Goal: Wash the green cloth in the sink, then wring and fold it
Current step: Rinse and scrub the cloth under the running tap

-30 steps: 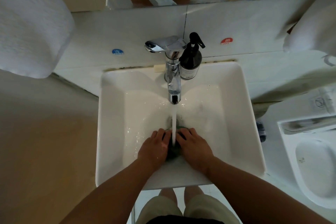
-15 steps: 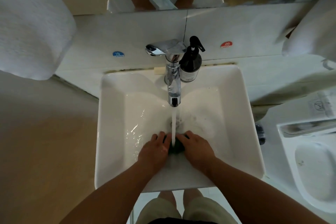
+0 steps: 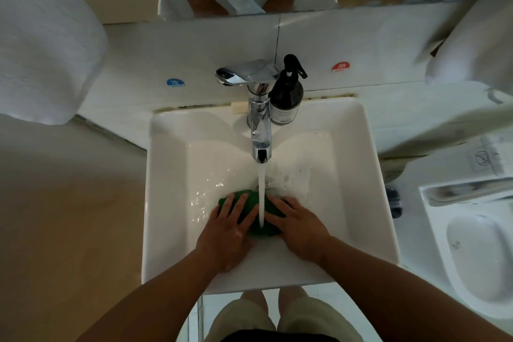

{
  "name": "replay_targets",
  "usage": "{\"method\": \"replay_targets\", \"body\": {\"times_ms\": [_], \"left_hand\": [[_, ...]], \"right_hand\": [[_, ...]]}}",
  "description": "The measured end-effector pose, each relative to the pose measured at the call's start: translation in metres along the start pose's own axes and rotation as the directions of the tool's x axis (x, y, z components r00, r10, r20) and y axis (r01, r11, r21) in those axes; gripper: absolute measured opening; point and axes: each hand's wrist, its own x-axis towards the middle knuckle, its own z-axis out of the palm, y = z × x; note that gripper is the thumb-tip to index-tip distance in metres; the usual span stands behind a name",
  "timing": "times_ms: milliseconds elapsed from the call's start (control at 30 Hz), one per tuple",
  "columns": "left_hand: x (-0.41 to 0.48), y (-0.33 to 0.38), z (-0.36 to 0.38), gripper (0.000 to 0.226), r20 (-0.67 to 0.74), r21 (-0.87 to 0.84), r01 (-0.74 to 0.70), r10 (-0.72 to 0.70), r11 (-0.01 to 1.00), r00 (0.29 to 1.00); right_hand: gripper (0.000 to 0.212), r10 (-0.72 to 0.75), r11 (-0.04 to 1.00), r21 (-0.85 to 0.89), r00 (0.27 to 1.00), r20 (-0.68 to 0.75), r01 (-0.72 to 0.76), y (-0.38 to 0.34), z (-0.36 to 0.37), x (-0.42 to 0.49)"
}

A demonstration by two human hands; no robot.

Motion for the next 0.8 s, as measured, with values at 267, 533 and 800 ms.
{"method": "replay_targets", "body": {"times_ms": [267,533,800], "left_hand": [[-0.008,-0.013,-0.007,0.072,-0.100,-0.127,0.070,-0.083,0.989,0.992],[-0.010,-0.019,-0.007,0.076,-0.030,-0.133,0.132,-0.137,0.982,0.990],[-0.015,-0.027,-0.006,0.064,-0.151,-0.047,0.034,-0.040,0.998,0.988]], "right_hand": [[0.037,-0.035,0.992,0.117,0.987,-0.159,0.054,-0.009,0.000,0.011],[0.027,0.055,0.997,0.061,0.997,-0.055,-0.052,-0.025,-0.001,0.031],[0.051,0.026,0.999,0.049,0.985,-0.172,-0.018,-0.008,0.000,-0.003]]}}
